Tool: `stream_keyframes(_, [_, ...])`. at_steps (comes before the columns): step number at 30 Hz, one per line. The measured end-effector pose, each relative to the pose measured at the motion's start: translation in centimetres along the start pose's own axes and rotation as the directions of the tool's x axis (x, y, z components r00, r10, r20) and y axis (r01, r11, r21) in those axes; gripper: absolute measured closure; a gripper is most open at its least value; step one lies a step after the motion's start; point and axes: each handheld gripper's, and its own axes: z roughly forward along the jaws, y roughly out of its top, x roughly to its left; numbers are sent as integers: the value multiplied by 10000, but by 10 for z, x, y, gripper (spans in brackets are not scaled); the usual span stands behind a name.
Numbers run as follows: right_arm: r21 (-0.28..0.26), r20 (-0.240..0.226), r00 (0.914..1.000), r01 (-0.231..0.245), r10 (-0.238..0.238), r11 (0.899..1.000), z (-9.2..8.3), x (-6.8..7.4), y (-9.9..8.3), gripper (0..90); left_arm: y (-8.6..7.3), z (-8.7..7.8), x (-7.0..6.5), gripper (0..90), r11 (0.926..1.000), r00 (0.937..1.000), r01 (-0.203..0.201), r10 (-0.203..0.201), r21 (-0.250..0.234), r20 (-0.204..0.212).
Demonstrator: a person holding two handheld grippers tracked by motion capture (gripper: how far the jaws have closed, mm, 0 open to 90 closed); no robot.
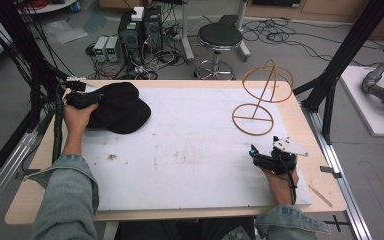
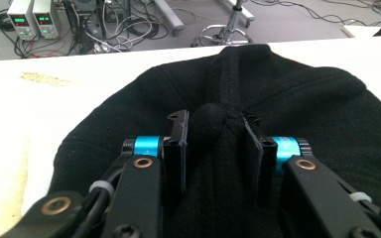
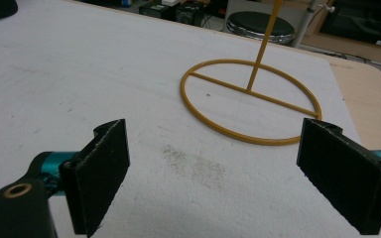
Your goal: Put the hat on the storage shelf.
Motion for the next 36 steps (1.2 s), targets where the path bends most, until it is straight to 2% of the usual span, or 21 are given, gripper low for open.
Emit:
stream_keyframes(2, [-19, 24, 10000, 46, -46, 10000, 0, -1, 0, 128, 2, -3, -2, 700, 10000, 10000, -52, 52, -62, 36])
stream_keyframes(7, [-21, -12, 10000, 30, -30, 10000, 0, 0, 0, 128, 9, -14, -5, 716, 9991, 9995, 127, -115, -404, 307])
stream_keyframes(9, [-14, -3, 10000, 6, -6, 10000, 0, 0, 0, 128, 14, -23, -7, 718, 9971, 9979, 411, -377, -648, 533])
stream_keyframes(11, [-47, 4, 10000, 36, -36, 10000, 0, 0, 1, 128, 17, -26, -8, 718, 9961, 9970, 505, -461, -728, 616])
stream_keyframes(20, [-120, -38, 10000, 35, -36, 9999, 1, 1, 2, 128, 39, -51, -29, 719, 9937, 9945, 239, -125, -1093, 1039])
stream_keyframes(23, [-163, -40, 10000, 38, -38, 9999, 1, 1, 2, 128, 46, -59, -35, 719, 9916, 9918, 332, -172, -1253, 1267])
stream_keyframes(26, [-145, -57, 10000, 21, -22, 9999, 1, 1, 2, 128, 53, -65, -41, 719, 9907, 9916, 244, -69, -1342, 1290])
stream_keyframes(30, [-160, -90, 10000, -32, 31, 9999, 1, 1, 2, 128, 63, -76, -47, 719, 9861, 9891, 334, -92, -1630, 1469])
stream_keyframes(33, [-175, -91, 10000, -36, 35, 9998, 1, 1, 2, 128, 70, -83, -50, 719, 9781, 9841, 657, -307, -1976, 1749])
stream_keyframes(36, [-206, -121, 9999, -73, 70, 9998, 1, 0, 3, 128, 79, -89, -56, 719, 9733, 9810, 727, -304, -2177, 1918])
